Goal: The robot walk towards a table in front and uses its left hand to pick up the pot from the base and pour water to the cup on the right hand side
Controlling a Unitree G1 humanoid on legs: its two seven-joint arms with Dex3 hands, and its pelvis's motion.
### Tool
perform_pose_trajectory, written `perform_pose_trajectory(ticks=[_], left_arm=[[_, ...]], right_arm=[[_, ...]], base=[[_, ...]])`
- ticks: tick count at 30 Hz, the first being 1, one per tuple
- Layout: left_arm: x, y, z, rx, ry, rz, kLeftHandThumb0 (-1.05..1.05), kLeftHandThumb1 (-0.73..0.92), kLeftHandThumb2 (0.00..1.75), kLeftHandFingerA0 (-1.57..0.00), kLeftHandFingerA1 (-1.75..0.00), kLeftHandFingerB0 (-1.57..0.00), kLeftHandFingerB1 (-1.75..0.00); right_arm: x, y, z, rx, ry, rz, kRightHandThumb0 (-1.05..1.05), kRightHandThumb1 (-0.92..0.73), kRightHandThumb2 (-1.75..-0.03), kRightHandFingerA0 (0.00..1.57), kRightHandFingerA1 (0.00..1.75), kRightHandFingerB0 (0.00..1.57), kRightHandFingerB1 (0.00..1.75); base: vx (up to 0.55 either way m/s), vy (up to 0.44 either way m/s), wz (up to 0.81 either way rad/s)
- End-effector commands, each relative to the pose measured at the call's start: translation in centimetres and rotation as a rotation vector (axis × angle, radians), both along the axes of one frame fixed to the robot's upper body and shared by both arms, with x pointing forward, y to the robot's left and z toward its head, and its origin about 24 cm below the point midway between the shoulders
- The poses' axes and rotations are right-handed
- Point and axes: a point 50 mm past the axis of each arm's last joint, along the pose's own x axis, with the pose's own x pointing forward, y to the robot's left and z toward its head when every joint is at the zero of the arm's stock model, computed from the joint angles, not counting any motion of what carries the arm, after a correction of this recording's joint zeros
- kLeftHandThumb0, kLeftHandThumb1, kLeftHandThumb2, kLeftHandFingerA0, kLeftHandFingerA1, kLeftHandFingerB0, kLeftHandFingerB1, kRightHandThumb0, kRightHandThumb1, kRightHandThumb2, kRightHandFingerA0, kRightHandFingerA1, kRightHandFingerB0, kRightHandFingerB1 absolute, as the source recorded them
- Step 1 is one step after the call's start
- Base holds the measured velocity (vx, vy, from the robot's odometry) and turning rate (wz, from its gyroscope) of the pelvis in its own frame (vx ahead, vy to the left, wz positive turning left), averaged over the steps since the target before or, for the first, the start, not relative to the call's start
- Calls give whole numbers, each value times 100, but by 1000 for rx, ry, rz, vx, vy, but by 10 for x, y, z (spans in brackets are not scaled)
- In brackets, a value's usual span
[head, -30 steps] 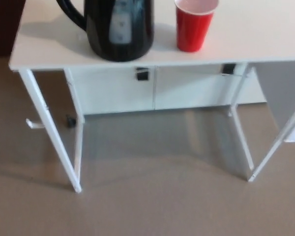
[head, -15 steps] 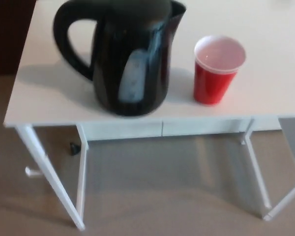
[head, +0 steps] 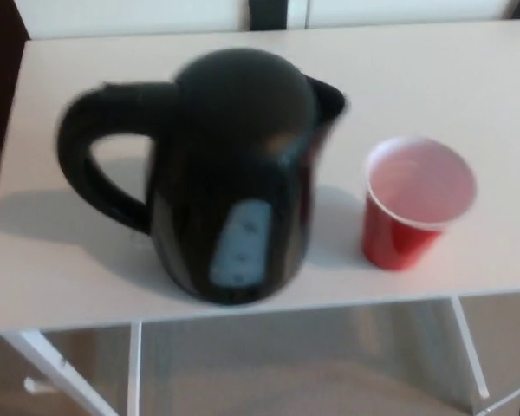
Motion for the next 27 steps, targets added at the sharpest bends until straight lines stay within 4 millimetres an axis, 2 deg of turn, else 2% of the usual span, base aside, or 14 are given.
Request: perform_pose_trajectory(ticks=[1,2,3,4,5,8,9,10,15,16,27], left_arm=[[-8,5,2,-26,39,30,-14,61,58,-49,-36,-31,-33],[-10,5,2,-44,39,28,-14,61,58,-49,-36,-31,-33],[-13,5,3,-49,50,27,-14,61,58,-48,-36,-32,-33],[-14,5,4,-50,55,27,-14,61,58,-48,-36,-32,-33],[-17,6,7,-70,52,49,-11,61,58,-46,-36,-32,-33],[-24,9,9,-77,72,48,-14,62,59,-44,-36,-30,-33],[-24,10,9,-93,73,69,-14,61,59,-44,-36,-31,-33],[-27,9,9,-90,85,55,-15,63,58,-41,-34,-30,-32],[-29,9,9,-91,93,49,-15,63,58,-41,-34,-30,-32],[-27,10,10,-80,100,50,-11,62,58,-45,-35,-30,-32],[-26,11,8,-85,107,48,-14,59,57,-46,-36,-30,-32]], right_arm=[[-8,-8,2,-6,5,-39,-54,-55,-76,18,46,6,35],[-10,-9,2,-9,7,-39,-54,-55,-76,18,46,6,35],[-13,-10,1,-11,18,-38,-48,-66,-62,23,39,8,28],[-14,-10,0,-12,23,-37,-48,-66,-62,23,39,8,28],[-17,-8,-1,-5,25,-34,-53,-58,-72,18,44,8,35],[-26,-5,-4,12,33,-40,-54,-56,-74,18,45,6,34],[-26,-4,-3,14,30,-40,-47,-66,-61,21,39,7,26],[-30,-5,-4,8,40,-38,-54,-57,-73,17,44,8,33],[-32,-5,-5,6,43,-36,-54,-57,-73,17,44,8,33],[-29,-7,-9,9,55,-57,-64,-53,-79,19,46,7,37],[-27,-8,-11,9,33,-68,-58,-53,-79,20,46,6,37]], base=[[205,184,1],[112,142,0],[100,104,-4],[79,99,-2],[81,75,5],[29,9,1],[0,0,0],[-23,-81,4],[-51,-130,-7],[0,0,0],[-16,44,-6]])
